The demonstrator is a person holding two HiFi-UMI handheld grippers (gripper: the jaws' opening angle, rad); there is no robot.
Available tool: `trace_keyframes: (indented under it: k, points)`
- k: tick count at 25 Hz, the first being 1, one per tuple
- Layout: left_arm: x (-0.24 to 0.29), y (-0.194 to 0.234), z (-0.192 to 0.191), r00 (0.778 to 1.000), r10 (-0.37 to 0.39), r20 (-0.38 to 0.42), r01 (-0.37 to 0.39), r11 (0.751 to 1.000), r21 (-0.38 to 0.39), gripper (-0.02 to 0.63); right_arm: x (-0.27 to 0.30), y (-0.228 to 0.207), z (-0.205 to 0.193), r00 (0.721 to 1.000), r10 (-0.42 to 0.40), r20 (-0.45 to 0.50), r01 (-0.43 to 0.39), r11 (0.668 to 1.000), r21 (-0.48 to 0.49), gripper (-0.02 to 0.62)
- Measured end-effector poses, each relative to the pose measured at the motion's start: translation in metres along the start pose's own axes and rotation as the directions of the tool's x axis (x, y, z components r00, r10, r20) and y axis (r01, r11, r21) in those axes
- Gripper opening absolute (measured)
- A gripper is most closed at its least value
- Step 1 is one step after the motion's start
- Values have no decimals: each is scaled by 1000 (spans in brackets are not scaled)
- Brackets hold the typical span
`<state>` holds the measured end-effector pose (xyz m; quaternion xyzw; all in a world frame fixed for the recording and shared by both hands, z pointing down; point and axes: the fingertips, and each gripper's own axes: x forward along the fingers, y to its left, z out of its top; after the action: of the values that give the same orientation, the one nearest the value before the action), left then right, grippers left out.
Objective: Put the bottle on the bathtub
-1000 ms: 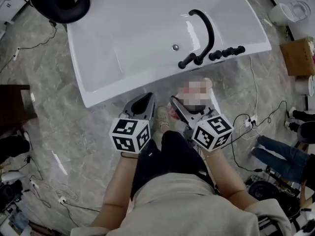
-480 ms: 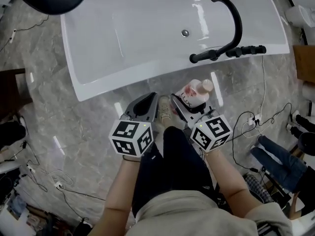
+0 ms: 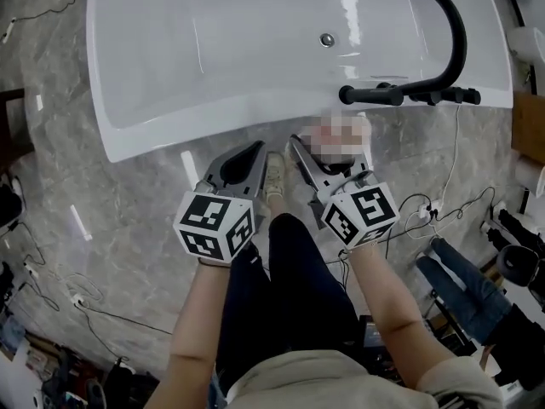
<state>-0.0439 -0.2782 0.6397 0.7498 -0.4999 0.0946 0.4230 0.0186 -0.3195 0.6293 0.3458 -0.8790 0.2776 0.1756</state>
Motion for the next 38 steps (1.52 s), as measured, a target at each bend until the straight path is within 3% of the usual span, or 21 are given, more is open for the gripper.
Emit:
trace_keyframes:
  k: [7, 16, 29, 35, 38]
  points:
    - [8, 15, 6, 998, -1, 60, 1, 1000, 5, 11, 34, -11, 16, 999, -23, 48, 25, 999, -48, 227]
    - [13, 45, 9, 996, 52, 72, -48, 997, -61, 11, 72, -19, 34, 991, -21, 133, 41, 988, -151, 227]
    - [18, 51, 5, 997, 35, 65, -31, 998, -63, 11, 90, -26, 31, 968, -80, 236, 109, 988, -113, 229]
    - [22, 46, 4, 999, 21, 46, -19, 999, -41, 11, 86, -12, 18, 966, -77, 246, 147, 949, -279, 229]
    - [20, 48, 3, 999, 24, 39, -23, 999, -29, 11, 86, -11, 16, 963, -90, 255, 164, 944, -287, 230]
